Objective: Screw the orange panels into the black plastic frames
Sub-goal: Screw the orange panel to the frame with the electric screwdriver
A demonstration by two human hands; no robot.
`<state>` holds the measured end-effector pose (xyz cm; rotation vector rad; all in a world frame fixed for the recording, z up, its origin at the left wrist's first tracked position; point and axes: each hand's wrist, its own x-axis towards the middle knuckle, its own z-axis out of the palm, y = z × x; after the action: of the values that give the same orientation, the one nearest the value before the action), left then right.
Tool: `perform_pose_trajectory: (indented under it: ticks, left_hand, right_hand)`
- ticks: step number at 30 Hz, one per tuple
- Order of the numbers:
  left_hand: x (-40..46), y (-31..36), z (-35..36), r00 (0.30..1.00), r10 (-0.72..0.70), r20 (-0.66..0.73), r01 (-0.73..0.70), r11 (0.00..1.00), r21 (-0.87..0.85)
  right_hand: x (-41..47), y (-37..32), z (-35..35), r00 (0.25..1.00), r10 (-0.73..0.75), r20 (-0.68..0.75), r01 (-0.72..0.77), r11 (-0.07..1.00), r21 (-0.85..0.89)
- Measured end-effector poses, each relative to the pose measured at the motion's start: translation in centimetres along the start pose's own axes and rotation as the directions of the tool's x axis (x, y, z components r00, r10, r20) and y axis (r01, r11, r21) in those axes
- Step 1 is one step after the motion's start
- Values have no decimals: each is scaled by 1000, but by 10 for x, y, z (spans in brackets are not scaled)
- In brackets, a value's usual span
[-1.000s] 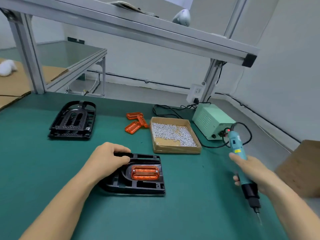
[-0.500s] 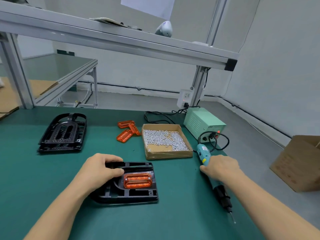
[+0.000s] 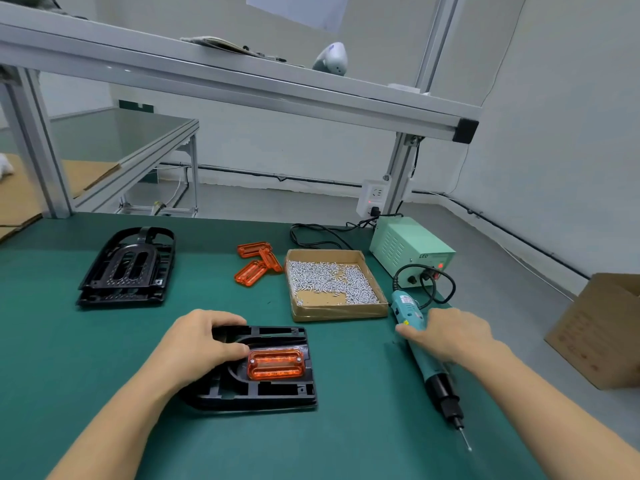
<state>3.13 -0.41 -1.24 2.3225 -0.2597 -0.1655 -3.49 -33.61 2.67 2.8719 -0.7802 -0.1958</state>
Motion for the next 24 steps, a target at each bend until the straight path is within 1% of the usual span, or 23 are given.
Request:
perform_pose_trajectory:
  ticks: [2,4,6,8,10,11,13,16,17,19,22,24]
  left_hand:
    - [1,-1,0,1000,2,3,-2,1000,4]
    - [1,-2,0,1000,9,4,-9,1000,1]
    - [1,-3,-2,999,32,5,-32,999,2]
    - [1,-2,-5,998,62,18,-62,998,10]
    - [0,0,-12,995,99,30,-99,995,11]
    - [-1,1,-15,993,117,33,-118,993,12]
    - [-3,2,-22,988,151,44,-152,988,14]
    - [-4,1,-31,978,204,53,-205,979,11]
    - [-5,1,-33,973,223,55,-223,975,0]
    - [-5,1,-37,965,256,57,-255,967,-20]
    - [-4,2,-40,955,294,51,-292,955,-44]
    - [-2,2,-41,949,312,53,-310,949,-53]
  right_hand:
    - [-5,-4,-11,994,-8,-112,6,1000,-25]
    - [-12,-13,-23,966,-53,-252,48,999,-24]
    - [-20,-28,-33,922,-146,-359,170,985,36]
    - [-28,-47,-40,864,-289,-413,369,921,128]
    - [-36,-67,-44,806,-433,-404,553,794,252]
    - [-39,-78,-44,778,-501,-379,619,715,326]
    - [-43,-98,-42,720,-621,-310,688,577,441]
    - [-41,-124,-33,621,-754,-215,747,486,453]
    - [-40,-130,-29,595,-779,-197,758,461,462]
    - [-39,-139,-22,564,-810,-160,738,408,538]
    - [-35,-142,-10,544,-831,-120,657,332,677]
    - [-34,-141,-3,531,-838,-129,582,250,773]
